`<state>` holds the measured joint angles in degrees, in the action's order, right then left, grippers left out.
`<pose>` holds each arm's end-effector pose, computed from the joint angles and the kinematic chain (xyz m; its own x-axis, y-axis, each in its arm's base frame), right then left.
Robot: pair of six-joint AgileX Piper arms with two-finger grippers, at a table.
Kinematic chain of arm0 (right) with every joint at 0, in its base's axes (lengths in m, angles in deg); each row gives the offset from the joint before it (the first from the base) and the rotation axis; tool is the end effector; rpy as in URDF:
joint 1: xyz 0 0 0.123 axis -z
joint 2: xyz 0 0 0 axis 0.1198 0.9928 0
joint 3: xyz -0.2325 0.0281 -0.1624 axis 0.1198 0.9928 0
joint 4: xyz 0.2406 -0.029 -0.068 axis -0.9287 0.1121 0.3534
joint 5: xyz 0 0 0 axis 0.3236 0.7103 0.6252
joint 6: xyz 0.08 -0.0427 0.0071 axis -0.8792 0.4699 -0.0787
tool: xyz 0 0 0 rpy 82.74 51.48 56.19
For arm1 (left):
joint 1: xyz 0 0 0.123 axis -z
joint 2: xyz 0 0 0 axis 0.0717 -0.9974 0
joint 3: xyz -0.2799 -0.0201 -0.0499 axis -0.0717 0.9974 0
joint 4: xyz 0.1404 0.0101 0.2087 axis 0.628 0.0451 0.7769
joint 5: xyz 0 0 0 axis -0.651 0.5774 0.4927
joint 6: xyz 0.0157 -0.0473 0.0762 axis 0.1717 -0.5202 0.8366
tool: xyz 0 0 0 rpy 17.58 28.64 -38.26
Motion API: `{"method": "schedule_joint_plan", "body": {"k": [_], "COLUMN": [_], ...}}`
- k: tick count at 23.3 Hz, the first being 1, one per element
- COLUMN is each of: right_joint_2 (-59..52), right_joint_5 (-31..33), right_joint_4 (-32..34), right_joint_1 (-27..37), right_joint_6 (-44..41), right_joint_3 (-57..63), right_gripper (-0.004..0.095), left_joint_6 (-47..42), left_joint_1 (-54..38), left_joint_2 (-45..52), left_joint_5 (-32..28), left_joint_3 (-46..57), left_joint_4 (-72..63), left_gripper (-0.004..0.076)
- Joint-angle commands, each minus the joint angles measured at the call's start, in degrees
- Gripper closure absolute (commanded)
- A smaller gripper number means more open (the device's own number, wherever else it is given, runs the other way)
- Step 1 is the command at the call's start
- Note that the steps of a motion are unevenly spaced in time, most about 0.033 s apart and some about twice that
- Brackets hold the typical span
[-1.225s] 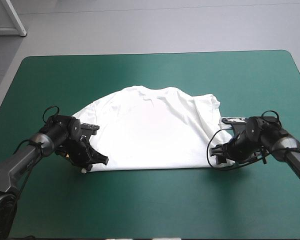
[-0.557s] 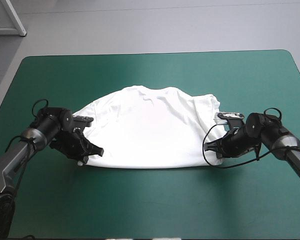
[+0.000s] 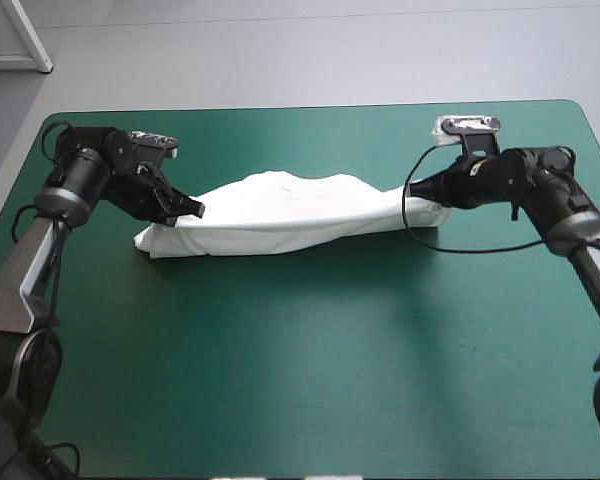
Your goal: Fold the cloth
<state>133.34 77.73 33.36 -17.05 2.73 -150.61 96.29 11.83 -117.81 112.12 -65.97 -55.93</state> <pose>0.3473 0.0721 0.3444 -0.7440 -0.0839 -0.6628 -0.2086 0.9717 0.1112 0.3643 -0.0560 0.3273 -0.9023 0.2580 -0.3453 0.2825 0.9590 -0.0216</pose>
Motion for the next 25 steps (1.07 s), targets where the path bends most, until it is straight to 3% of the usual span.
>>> {"method": "schedule_joint_plan", "body": {"k": [1, 10, 16, 18, 20, 22, 24, 25], "right_joint_2": [3.1, 17.4, 21.9, 22.7, 22.6, 20.9, 17.4, 15.7], "right_joint_5": [-3.3, -5.3, -9.4, -10.0, -10.4, -9.8, -9.5, -8.9], "right_joint_4": [1.8, 3.3, 2.3, -0.8, -2.6, -1.4, -0.8, -0.8], "right_joint_1": [0.2, 0.2, 0.2, 0.2, 0.2, 0.2, 0.2, 0.2], "right_joint_6": [-0.3, -0.4, -0.2, -0.1, 0.7, -1.3, -2.1, -2.4], "right_joint_3": [-8.8, -21.5, -21.5, -21.8, -22.3, -22.9, -23.3, -23.3], "right_gripper": [0.0927, 0.0927, 0.0913, 0.0733, 0.021, -0.0003, 0.0, 0.0012], "left_joint_6": [-0.1, -2.9, -5.9, -8.7, -10.1, -9.9, -9.3, -9.3], "left_joint_1": [-0.2, -0.2, -0.2, -0.2, -0.2, -0.2, -0.2, -0.2], "left_joint_2": [-2.6, -17.2, -21.5, -22.4, -22.4, -21.8, -20.7, -20.1], "left_joint_5": [-1.2, -3.4, -9.8, -11.8, -12.8, -10.7, -7.5, -6.4], "left_joint_3": [-9.5, -23.6, -23.8, -23.8, -24.0, -25.1, -27.0, -27.8], "left_joint_4": [1.7, 9.0, 11.7, 11.4, 11.5, 12.2, 15.1, 15.9], "left_gripper": [0.0733, 0.0733, 0.0732, 0.0713, 0.0541, 0.0394, 0.0312, 0.0309]}}
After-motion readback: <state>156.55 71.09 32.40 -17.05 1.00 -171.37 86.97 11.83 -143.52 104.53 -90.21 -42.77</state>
